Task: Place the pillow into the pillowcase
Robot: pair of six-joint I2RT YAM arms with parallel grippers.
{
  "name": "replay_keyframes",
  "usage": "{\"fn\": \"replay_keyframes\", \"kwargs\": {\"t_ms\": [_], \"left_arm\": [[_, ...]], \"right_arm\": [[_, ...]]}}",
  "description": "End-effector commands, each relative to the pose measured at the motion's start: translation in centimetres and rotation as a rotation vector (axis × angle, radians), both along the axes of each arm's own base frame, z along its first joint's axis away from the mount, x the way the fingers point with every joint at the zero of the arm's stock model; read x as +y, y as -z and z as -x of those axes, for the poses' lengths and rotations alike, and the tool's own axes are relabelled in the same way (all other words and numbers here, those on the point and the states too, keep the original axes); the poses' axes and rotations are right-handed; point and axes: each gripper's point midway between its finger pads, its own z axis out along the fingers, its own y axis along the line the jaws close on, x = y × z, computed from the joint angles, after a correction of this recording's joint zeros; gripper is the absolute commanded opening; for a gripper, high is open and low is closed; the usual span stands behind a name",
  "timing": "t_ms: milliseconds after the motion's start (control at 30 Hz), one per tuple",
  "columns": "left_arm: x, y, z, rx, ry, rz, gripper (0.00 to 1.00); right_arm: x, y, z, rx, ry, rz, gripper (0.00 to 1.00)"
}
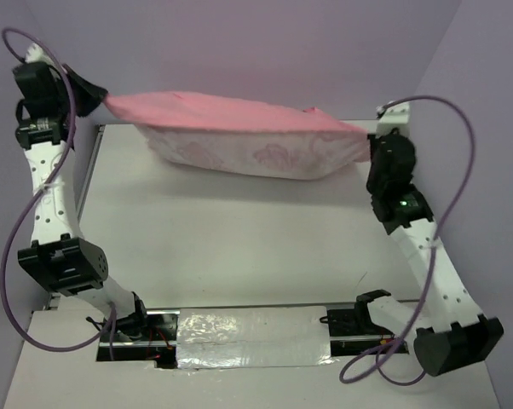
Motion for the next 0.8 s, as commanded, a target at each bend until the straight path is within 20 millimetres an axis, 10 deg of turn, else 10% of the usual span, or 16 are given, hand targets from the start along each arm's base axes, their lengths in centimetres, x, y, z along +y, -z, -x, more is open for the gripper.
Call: {"fn": "replay_keyframes", "kwargs": {"t_ms": [0, 133, 333, 767], "left_arm": [[1.4, -16.2, 3.6, -0.363, -0.092, -0.14, 0.0], [2.9, -25.9, 9.6, -0.566, -0.186, -0.176, 0.0], [2.8, -30.8, 16.2, -0.717, -0.179, -0.195, 0.0], [-4.2, -35.9, 26.7, -0.879, -0.17, -0.312, 0.0]], "right_arm": [[-2.7, -19.4, 5.3, -0.539, 0.062, 0.001, 0.0], [-4.1, -29.0, 10.8, -0.741, 0.082, 0.046, 0.0], [-5.9, -36.9, 19.2, -0.923, 0.123, 0.113, 0.0], [-6.2, -38.8, 27.4, -1.008, 0.042, 0.138, 0.0]]}}
